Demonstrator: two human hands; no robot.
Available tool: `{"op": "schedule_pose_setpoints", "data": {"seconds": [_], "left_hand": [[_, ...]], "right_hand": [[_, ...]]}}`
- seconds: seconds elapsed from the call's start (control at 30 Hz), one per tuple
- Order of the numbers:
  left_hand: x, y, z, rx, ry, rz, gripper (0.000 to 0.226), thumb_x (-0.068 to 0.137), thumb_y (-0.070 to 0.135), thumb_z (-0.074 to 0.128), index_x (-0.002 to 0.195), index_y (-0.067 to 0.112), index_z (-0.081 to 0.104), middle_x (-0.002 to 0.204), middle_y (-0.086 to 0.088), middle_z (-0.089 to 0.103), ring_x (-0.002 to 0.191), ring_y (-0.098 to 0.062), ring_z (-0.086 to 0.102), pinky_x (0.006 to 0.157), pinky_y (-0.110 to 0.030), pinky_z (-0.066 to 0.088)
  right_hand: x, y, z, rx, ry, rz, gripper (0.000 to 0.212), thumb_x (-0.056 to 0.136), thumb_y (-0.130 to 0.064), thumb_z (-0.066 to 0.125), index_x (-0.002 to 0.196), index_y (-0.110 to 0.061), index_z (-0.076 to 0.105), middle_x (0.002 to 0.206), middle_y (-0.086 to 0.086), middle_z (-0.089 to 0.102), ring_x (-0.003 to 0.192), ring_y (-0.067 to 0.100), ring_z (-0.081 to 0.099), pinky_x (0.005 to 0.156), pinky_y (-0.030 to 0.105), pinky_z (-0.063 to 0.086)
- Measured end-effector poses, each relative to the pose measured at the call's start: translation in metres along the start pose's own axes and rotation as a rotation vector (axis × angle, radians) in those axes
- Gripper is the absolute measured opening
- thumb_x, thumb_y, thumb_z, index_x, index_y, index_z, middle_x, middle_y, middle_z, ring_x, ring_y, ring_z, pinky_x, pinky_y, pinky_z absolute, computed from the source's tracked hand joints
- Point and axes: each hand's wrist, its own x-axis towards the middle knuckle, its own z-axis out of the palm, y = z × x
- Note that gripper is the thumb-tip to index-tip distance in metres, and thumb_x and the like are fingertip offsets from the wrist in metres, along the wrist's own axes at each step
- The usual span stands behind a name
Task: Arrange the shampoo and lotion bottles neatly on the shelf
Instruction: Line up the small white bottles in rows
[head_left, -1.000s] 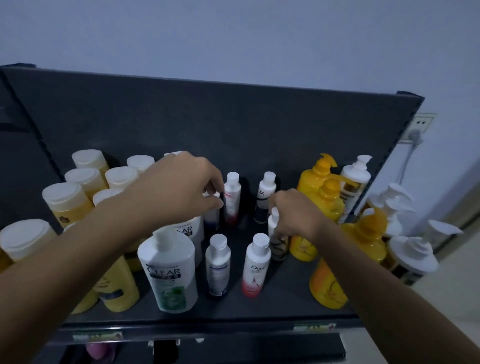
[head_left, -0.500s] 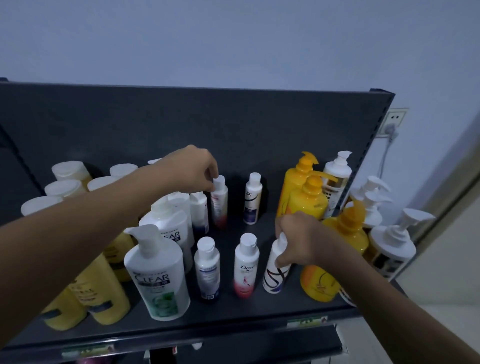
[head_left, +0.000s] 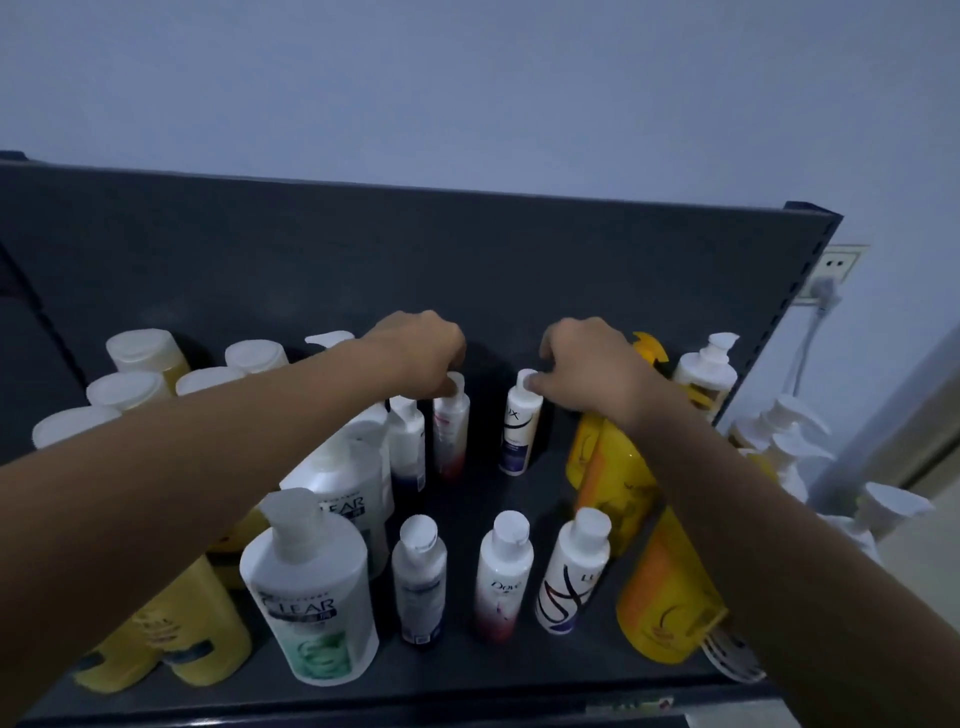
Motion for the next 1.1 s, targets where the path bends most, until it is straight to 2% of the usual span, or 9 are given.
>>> {"op": "schedule_pose_setpoints", "data": {"seconds": [0.1, 0.2, 0.3, 0.4, 0.53, 0.63, 0.77, 0.97, 1.1], "left_hand": [[0.013, 0.008, 0.005, -0.019, 0.009, -0.044, 0.041, 0.092, 0.05, 0.065, 0.117, 0.018, 0.068, 0.105, -0.004, 0.07, 0.089, -0.026, 0.065, 0.073, -0.036, 0.049], [0.02, 0.02, 0.012, -0.043, -0.009, -0.113, 0.044, 0.094, 0.055, 0.064, 0.109, 0.014, 0.067, 0.101, -0.007, 0.065, 0.084, -0.026, 0.055, 0.072, -0.036, 0.04], [0.025, 0.024, 0.019, -0.038, -0.027, -0.104, 0.036, 0.094, 0.049, 0.066, 0.104, 0.014, 0.065, 0.104, -0.011, 0.064, 0.088, -0.029, 0.059, 0.073, -0.036, 0.041], [0.024, 0.02, 0.017, -0.032, -0.025, -0.012, 0.033, 0.093, 0.038, 0.071, 0.113, 0.013, 0.069, 0.111, -0.01, 0.068, 0.098, -0.032, 0.067, 0.071, -0.036, 0.048], [0.016, 0.019, 0.017, -0.012, -0.044, 0.233, 0.023, 0.09, 0.03, 0.073, 0.111, 0.024, 0.072, 0.094, 0.003, 0.062, 0.089, -0.024, 0.065, 0.067, -0.032, 0.047], [0.005, 0.027, 0.015, -0.031, -0.087, 0.366, 0.022, 0.09, 0.033, 0.072, 0.112, 0.03, 0.072, 0.088, 0.011, 0.058, 0.088, -0.02, 0.065, 0.075, -0.036, 0.055], [-0.006, 0.039, 0.015, -0.137, -0.138, 0.421, 0.022, 0.089, 0.033, 0.073, 0.112, 0.034, 0.074, 0.088, 0.014, 0.064, 0.08, -0.01, 0.06, 0.076, -0.03, 0.054], [-0.012, 0.041, 0.018, -0.277, -0.234, 0.392, 0.04, 0.08, 0.041, 0.083, 0.118, 0.033, 0.072, 0.097, 0.013, 0.074, 0.076, 0.005, 0.059, 0.073, -0.026, 0.052], [-0.013, 0.024, 0.001, -0.124, -0.196, 0.297, 0.05, 0.08, 0.053, 0.08, 0.122, 0.03, 0.066, 0.103, 0.01, 0.073, 0.095, -0.014, 0.067, 0.083, -0.035, 0.055]], "right_hand": [[0.042, -0.007, 0.032, -0.03, -0.036, 0.054, 0.032, 0.095, -0.039, 0.067, 0.087, -0.011, 0.052, 0.103, 0.011, 0.06, 0.093, 0.032, 0.061, 0.07, 0.035, 0.045], [0.058, -0.005, 0.058, -0.097, -0.086, 0.074, 0.028, 0.094, -0.035, 0.069, 0.099, -0.009, 0.061, 0.111, 0.015, 0.064, 0.103, 0.035, 0.065, 0.07, 0.036, 0.047], [0.063, 0.003, 0.065, -0.107, -0.088, 0.091, 0.024, 0.09, -0.025, 0.074, 0.102, -0.005, 0.065, 0.113, 0.016, 0.067, 0.096, 0.033, 0.065, 0.067, 0.034, 0.047], [0.06, 0.012, 0.054, -0.114, -0.101, 0.067, 0.02, 0.082, -0.011, 0.073, 0.1, -0.004, 0.072, 0.105, 0.015, 0.072, 0.091, 0.032, 0.069, 0.065, 0.032, 0.05], [0.039, 0.021, 0.037, -0.161, -0.204, 0.004, 0.022, 0.076, -0.009, 0.074, 0.097, -0.003, 0.078, 0.092, 0.015, 0.076, 0.084, 0.029, 0.072, 0.057, 0.031, 0.05], [0.025, 0.022, 0.034, -0.194, -0.345, 0.01, 0.03, 0.071, -0.005, 0.077, 0.1, 0.002, 0.079, 0.095, 0.021, 0.078, 0.07, 0.02, 0.067, 0.055, 0.03, 0.05], [0.008, 0.022, 0.03, -0.178, -0.508, 0.033, 0.024, 0.077, -0.01, 0.08, 0.098, 0.003, 0.079, 0.087, 0.017, 0.08, 0.064, 0.018, 0.069, 0.064, 0.03, 0.061], [-0.014, 0.015, 0.021, -0.154, -0.462, 0.041, 0.032, 0.078, -0.01, 0.084, 0.106, 0.001, 0.07, 0.065, 0.009, 0.069, 0.054, 0.019, 0.069, 0.048, 0.024, 0.054], [-0.028, 0.008, 0.003, -0.222, -0.344, 0.003, 0.045, 0.08, -0.02, 0.084, 0.117, -0.004, 0.064, 0.062, 0.003, 0.06, 0.055, 0.02, 0.064, 0.056, 0.03, 0.056]]}}
